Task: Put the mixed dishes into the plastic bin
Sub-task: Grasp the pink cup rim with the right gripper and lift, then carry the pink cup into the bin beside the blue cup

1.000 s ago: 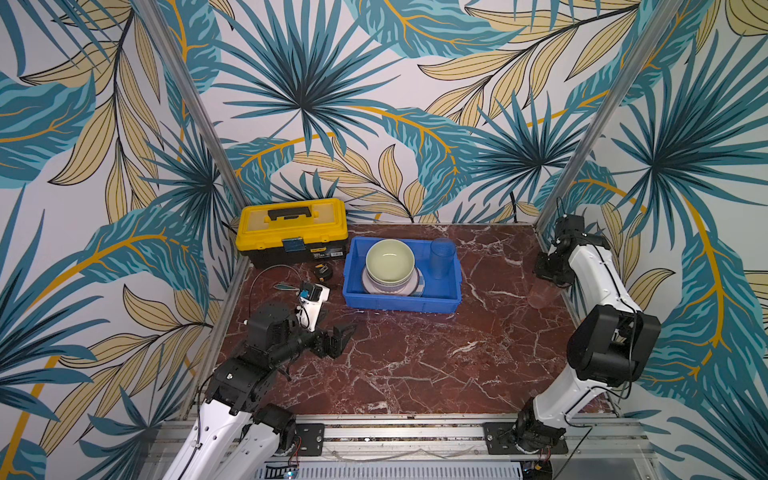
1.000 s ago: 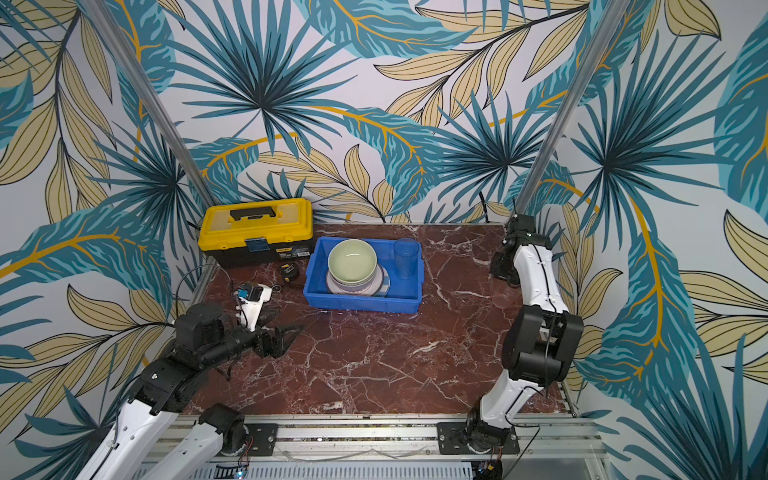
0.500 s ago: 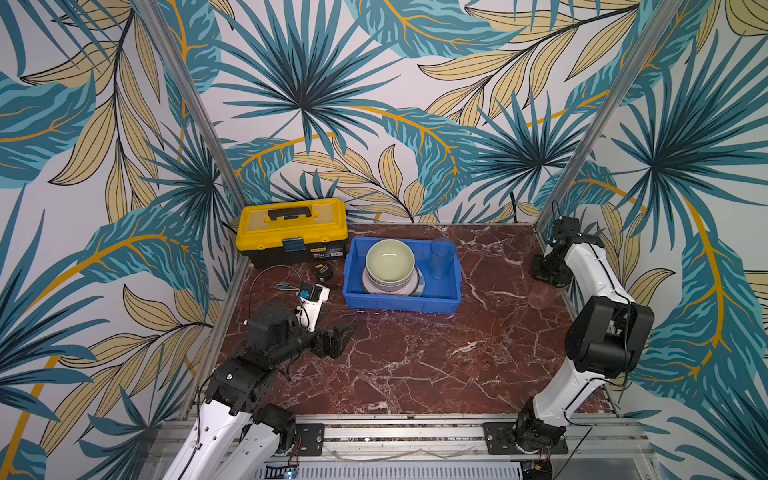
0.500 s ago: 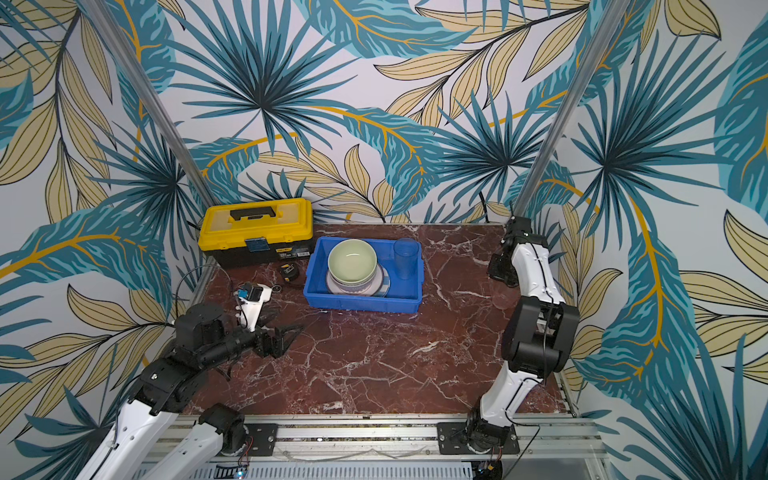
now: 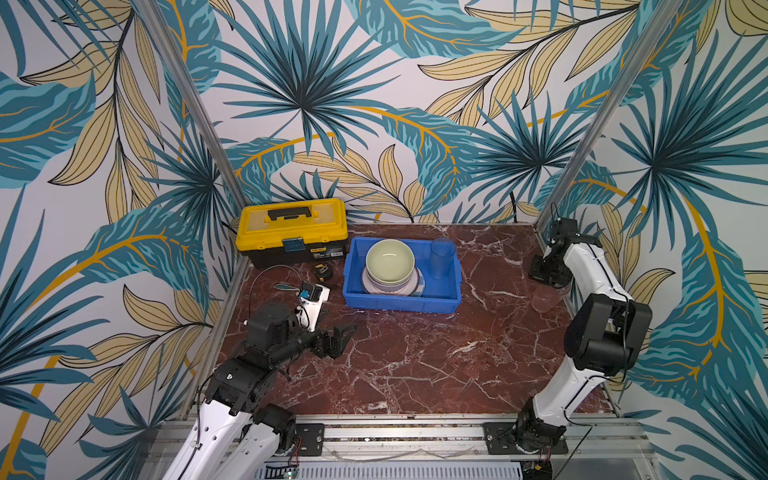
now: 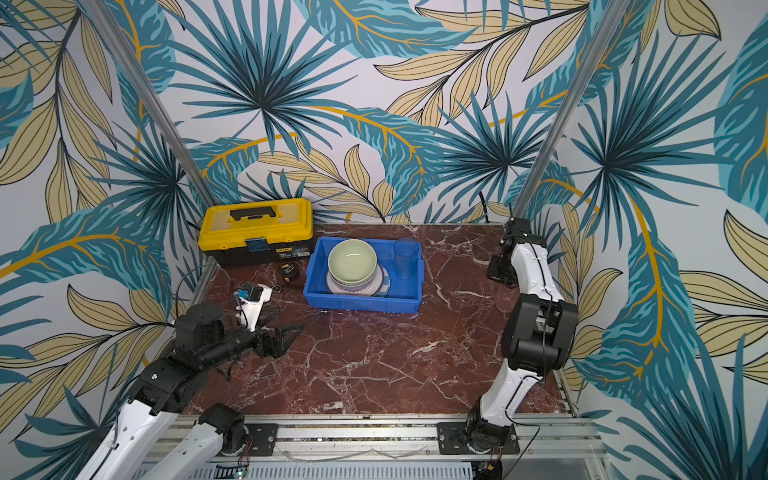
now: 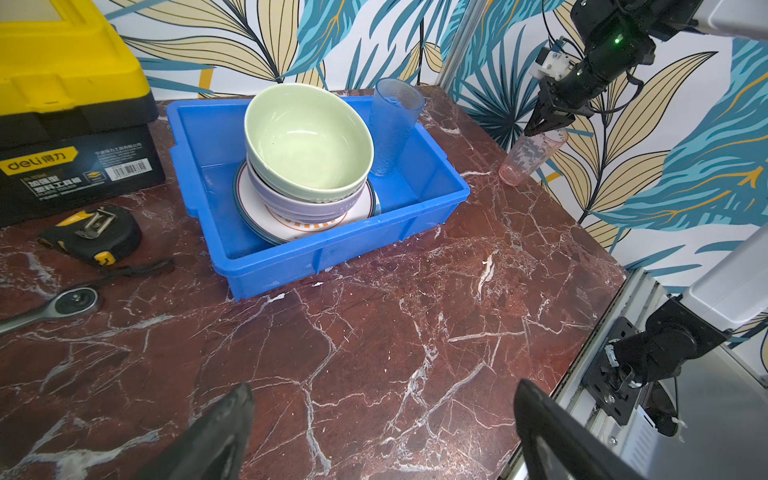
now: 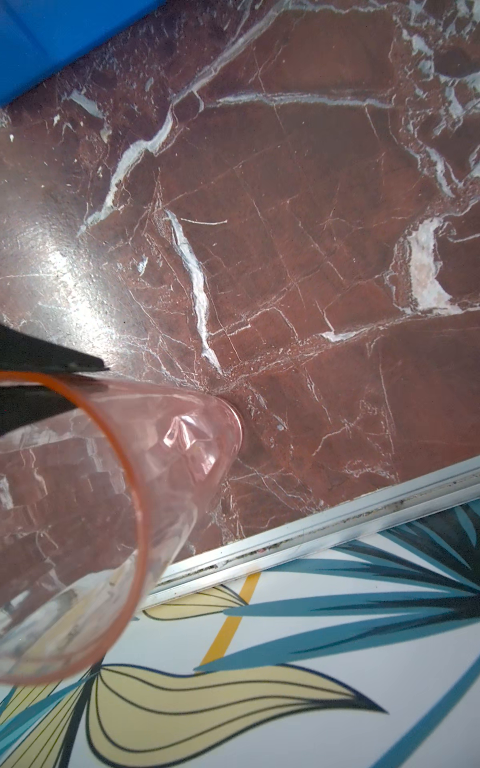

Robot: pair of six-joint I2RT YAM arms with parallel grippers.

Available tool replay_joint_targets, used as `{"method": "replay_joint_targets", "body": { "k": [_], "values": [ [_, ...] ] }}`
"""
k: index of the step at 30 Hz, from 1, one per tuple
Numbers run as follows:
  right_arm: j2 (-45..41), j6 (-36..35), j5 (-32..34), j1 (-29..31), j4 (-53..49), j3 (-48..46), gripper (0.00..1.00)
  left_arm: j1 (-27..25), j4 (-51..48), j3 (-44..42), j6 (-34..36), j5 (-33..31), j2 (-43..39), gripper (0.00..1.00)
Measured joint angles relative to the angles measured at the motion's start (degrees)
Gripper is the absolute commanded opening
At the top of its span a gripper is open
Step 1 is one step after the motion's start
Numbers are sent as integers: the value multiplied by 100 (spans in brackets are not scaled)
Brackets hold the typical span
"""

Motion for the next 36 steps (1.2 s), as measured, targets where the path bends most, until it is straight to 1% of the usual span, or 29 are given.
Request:
{"method": "replay_joint_targets", "body": {
  "k": [6, 11, 15, 20, 25, 36],
  "values": [
    [-13, 22, -55, 0, -39, 0, 0, -2, 0, 0, 0, -9, 0, 98],
    [-160, 61, -221, 57, -260, 0, 0, -9, 0, 0, 0, -20, 2, 98],
    [-439, 68, -262, 269, -450, 0, 0, -9, 0, 0, 0, -22, 7, 98],
    [-765, 63, -343, 697, -730, 118, 0, -11, 0, 0, 0, -33, 7, 98],
    [-828, 35, -343, 1121, -1106, 586, 0, -11, 0, 0, 0, -39, 11, 98],
    [-767, -179, -385, 1869, -2164, 2122, 0, -22, 0, 0, 0, -63, 11, 98]
  ]
}}
